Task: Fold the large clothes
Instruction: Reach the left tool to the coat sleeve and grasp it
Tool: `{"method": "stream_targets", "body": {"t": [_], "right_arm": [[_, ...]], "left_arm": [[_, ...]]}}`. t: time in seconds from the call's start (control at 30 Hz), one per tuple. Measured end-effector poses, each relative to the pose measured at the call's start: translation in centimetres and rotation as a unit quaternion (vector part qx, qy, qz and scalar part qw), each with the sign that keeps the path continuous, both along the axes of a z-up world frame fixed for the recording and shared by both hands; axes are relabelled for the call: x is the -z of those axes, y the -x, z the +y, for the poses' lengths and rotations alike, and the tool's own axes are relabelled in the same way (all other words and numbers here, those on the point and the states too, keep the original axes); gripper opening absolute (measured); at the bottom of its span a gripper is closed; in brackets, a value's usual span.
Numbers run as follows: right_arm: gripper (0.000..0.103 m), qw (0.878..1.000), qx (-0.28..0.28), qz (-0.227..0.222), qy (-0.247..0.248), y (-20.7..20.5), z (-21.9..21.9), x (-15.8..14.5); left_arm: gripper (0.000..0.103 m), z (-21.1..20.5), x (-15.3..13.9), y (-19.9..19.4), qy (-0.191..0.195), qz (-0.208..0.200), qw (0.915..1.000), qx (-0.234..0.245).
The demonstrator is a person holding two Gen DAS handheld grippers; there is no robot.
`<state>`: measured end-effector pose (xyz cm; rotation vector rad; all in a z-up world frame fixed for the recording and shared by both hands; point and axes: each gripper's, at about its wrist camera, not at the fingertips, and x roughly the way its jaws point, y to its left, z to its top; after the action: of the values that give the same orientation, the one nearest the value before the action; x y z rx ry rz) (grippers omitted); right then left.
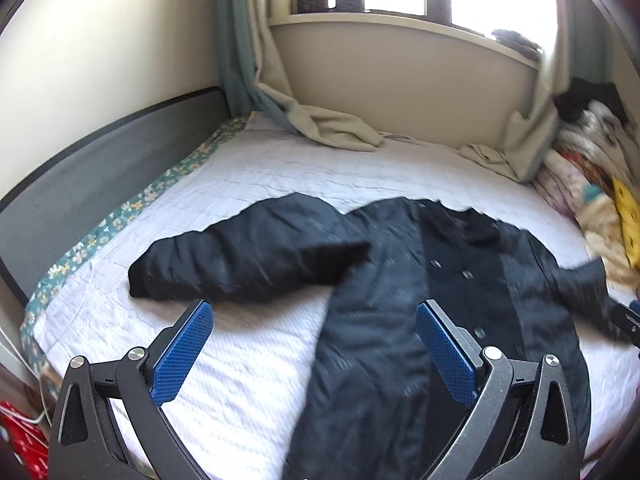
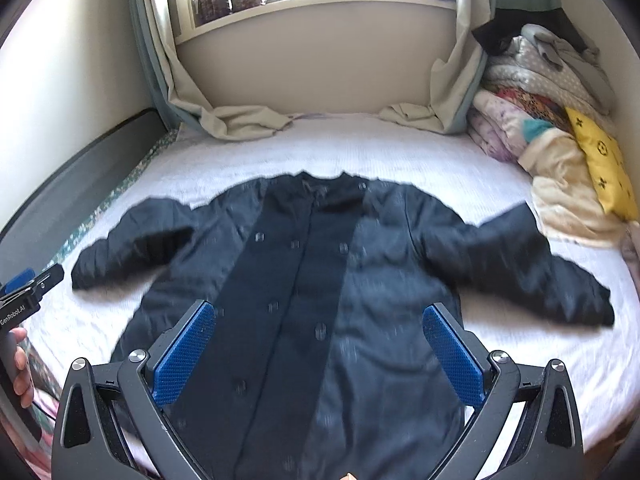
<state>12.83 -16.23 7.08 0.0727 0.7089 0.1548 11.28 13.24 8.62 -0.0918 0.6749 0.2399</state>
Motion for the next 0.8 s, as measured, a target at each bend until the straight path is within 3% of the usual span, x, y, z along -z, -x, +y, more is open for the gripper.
{"method": "stream_targets", "body": {"t": [0.23, 0.33, 0.47, 0.53, 0.8], "right_arm": [[0.103, 1.000, 0.003, 0.002, -0.001, -3.5, -0.5, 2.1], [0.103, 1.000, 0.006, 0.016, 0.018, -4.6, -0.9, 3.8], [0.103, 0.999, 0.011, 0.036, 0.002, -6.0, -1.7, 5.0], [0.103, 0.999, 0.013, 0.038, 0.002, -6.6, -1.8, 5.3], [0.103, 0.999, 0.007, 0.050, -0.006, -7.9, -1.7, 6.1]], "left_arm": [[0.102, 4.5, 3.2, -4.4, 0.052, 0.054, 0.9963, -0.042], [0.102, 6.3, 4.6, -6.0, 0.085, 0.071, 0.9923, -0.056], [0.102, 9.1, 6.5, -8.1, 0.140, 0.093, 0.9828, -0.075], [0.102, 10.9, 7.7, -9.1, 0.178, 0.103, 0.9745, -0.089], [0.096, 16.7, 13.9, -9.7, 0.334, 0.125, 0.9231, -0.144]]}}
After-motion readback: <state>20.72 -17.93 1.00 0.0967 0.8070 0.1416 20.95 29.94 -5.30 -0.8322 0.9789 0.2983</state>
